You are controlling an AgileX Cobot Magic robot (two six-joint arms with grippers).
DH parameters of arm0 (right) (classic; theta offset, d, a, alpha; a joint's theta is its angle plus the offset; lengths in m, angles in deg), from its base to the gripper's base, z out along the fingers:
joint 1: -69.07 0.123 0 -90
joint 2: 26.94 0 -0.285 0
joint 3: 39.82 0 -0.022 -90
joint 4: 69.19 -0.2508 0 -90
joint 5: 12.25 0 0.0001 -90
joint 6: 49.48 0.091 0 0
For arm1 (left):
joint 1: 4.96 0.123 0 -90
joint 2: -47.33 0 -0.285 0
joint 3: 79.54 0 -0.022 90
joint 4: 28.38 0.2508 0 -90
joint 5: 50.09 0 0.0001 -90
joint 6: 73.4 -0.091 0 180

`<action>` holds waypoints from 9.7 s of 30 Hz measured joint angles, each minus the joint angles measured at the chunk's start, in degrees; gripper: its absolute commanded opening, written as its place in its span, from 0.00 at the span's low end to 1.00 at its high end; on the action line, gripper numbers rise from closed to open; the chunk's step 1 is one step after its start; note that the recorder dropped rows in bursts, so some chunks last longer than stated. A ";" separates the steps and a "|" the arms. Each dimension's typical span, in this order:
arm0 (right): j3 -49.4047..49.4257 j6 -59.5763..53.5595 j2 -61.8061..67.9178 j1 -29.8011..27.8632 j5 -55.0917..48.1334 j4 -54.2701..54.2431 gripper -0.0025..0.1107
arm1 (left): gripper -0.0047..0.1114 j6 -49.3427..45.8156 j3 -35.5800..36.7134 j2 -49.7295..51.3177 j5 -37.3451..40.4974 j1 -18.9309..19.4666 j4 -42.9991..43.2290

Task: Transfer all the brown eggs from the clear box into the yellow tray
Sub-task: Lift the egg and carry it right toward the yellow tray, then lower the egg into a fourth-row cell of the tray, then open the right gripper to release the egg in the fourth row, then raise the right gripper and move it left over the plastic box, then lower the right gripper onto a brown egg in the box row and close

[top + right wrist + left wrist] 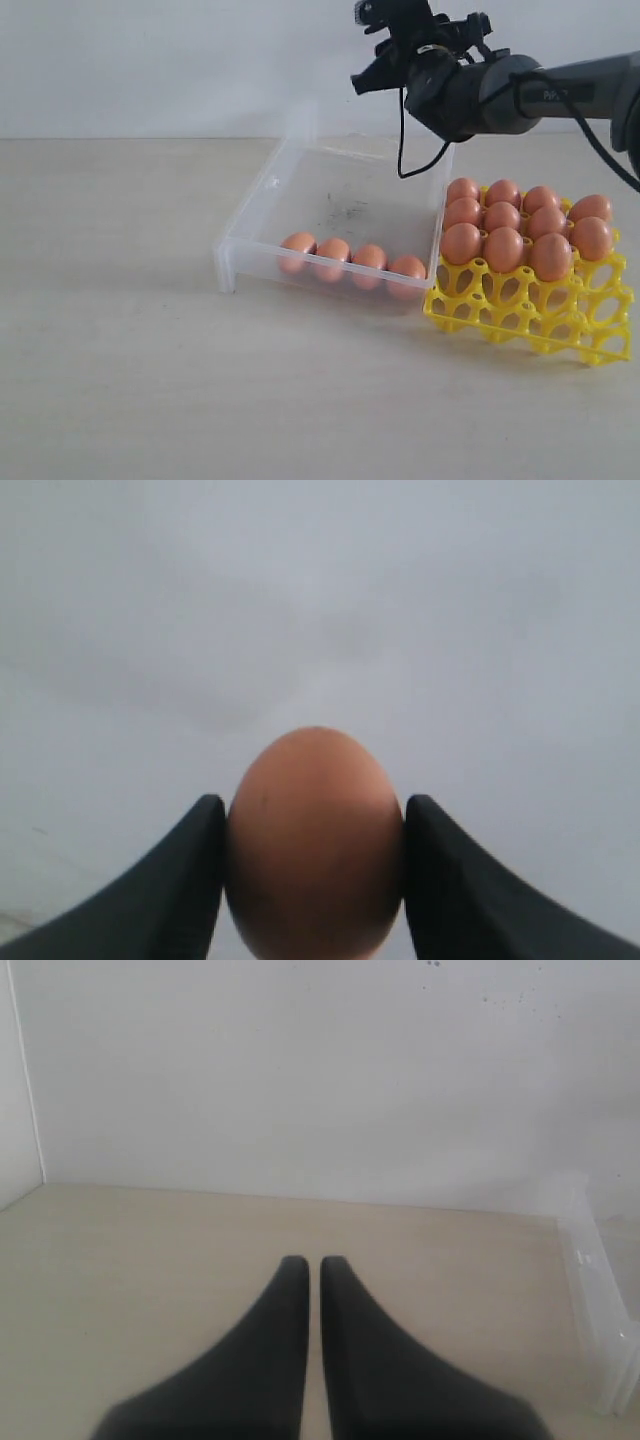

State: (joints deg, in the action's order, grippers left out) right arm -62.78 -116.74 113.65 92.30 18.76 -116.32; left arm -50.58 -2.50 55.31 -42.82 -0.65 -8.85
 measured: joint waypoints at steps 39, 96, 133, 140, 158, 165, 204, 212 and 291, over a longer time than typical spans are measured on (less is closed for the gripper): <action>60.27 99.78 -24.42 -34.65 37.48 89.55 0.02 | 0.07 0.00 0.00 0.00 0.00 0.00 0.00; 78.29 83.08 -18.34 -43.88 38.78 84.02 0.02 | 0.07 0.00 0.00 0.00 0.00 0.00 0.00; 75.89 82.60 -15.50 -44.31 39.20 86.70 0.69 | 0.07 0.00 0.00 0.00 0.00 0.00 0.00; 75.89 83.50 -18.13 -44.31 38.86 86.81 0.69 | 0.07 0.00 0.00 0.00 0.00 0.00 0.00; 76.09 97.10 -32.47 -44.31 34.09 99.26 0.02 | 0.07 0.00 0.00 0.00 0.00 0.00 0.00; 76.09 106.46 -32.91 -44.31 18.43 100.19 0.02 | 0.07 0.00 0.00 0.00 0.00 0.00 0.00; 81.02 95.74 -42.32 -40.92 37.19 107.12 0.02 | 0.07 0.00 0.00 0.00 0.00 0.00 0.00; 74.14 103.85 -55.36 -25.18 37.63 102.08 0.03 | 0.07 0.00 0.00 0.00 0.00 0.00 0.00; -12.81 69.68 1.22 2.04 -97.73 25.59 0.44 | 0.07 0.00 0.00 0.00 0.00 0.00 0.00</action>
State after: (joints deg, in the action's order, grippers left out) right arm -75.59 -47.07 114.87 94.34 -78.98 -90.74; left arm -50.58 -2.50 55.31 -42.82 -0.65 -8.85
